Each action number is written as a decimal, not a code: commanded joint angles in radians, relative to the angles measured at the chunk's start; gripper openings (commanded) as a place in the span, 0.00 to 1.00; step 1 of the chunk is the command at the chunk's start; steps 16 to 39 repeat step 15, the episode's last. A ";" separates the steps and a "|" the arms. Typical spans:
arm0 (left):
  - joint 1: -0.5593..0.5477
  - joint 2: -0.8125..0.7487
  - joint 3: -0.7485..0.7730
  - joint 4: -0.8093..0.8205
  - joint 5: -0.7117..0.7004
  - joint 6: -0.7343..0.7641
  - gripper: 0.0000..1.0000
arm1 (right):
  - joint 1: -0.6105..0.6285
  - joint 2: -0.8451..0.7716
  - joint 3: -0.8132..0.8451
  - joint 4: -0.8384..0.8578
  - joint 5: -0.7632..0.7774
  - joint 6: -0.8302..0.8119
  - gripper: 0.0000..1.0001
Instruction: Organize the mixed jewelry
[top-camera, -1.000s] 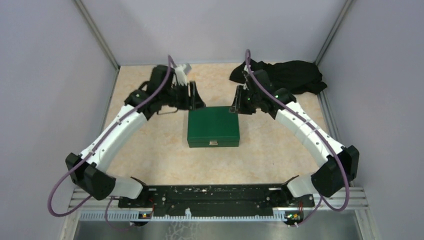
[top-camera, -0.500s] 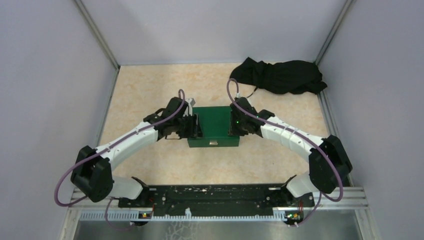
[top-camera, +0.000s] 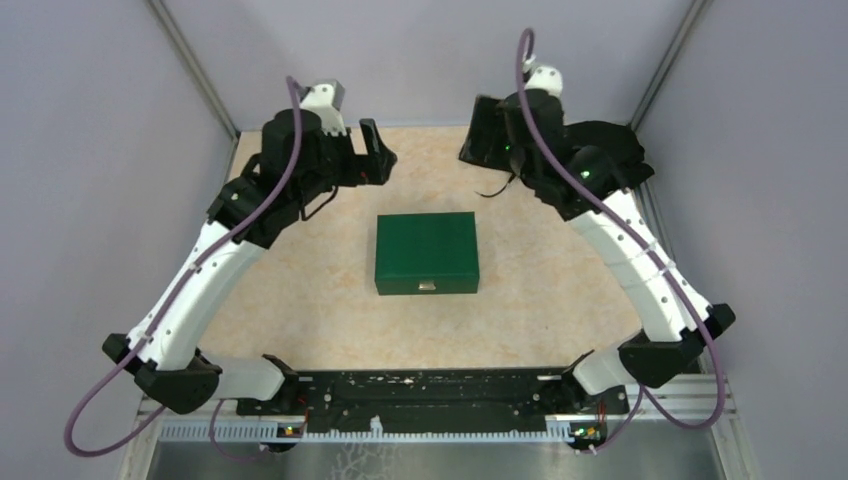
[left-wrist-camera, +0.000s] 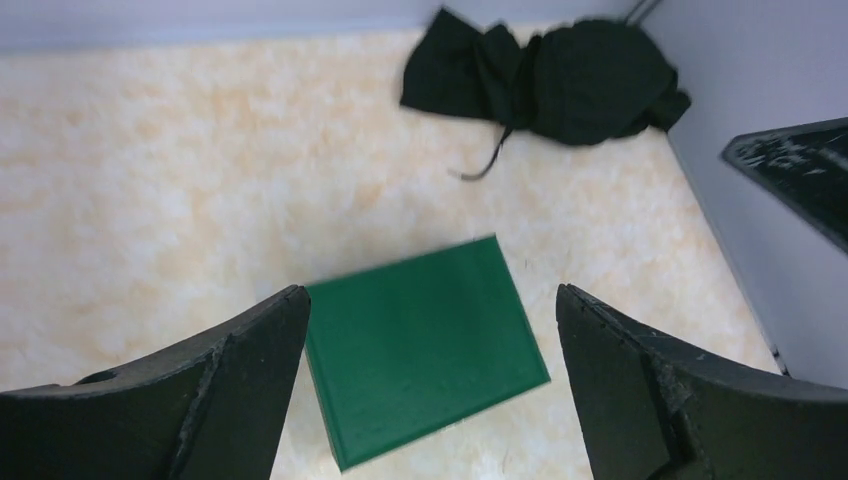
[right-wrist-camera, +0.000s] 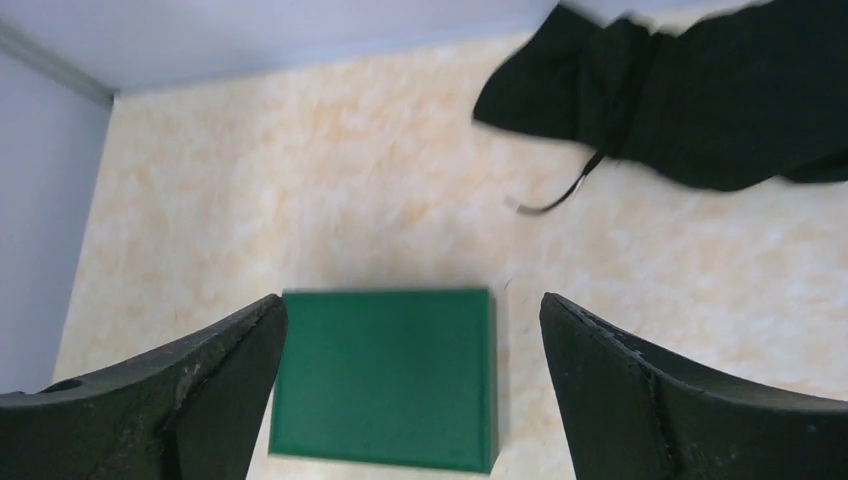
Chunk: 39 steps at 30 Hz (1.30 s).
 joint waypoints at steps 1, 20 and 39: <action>0.001 -0.010 0.103 -0.036 -0.078 0.106 0.99 | -0.009 0.012 0.190 -0.113 0.241 -0.122 0.96; 0.001 -0.354 -0.221 0.381 -0.297 0.164 0.99 | -0.009 -0.325 -0.120 0.098 0.436 -0.156 0.98; 0.001 -0.354 -0.221 0.381 -0.297 0.164 0.99 | -0.009 -0.325 -0.120 0.098 0.436 -0.156 0.98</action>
